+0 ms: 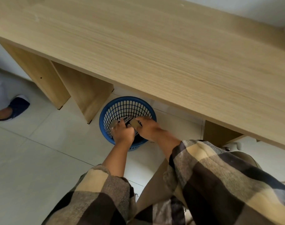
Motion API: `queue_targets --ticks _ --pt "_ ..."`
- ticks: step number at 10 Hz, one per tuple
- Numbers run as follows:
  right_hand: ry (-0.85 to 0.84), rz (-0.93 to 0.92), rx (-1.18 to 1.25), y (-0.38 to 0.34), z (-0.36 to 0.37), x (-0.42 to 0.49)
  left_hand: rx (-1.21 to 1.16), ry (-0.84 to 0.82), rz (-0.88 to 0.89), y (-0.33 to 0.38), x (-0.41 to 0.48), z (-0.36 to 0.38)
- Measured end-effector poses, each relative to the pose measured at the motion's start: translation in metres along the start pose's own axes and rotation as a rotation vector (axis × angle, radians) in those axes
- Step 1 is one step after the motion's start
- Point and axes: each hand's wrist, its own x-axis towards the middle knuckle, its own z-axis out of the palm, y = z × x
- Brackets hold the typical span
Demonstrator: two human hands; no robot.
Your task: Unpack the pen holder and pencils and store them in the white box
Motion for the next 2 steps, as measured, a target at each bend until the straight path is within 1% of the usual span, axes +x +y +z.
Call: queue_targets --ticks 1,2 --pt "-0.004 0.019 0.304 -0.018 -0.008 -0.007 -0.001 0.156 0.117 0.009 -0.018 -0.004" --pt "-0.032 -0.023 0.531 -0.035 -0.024 -0.025 -0.134 0.356 0.236 0.024 -0.040 -0.010"
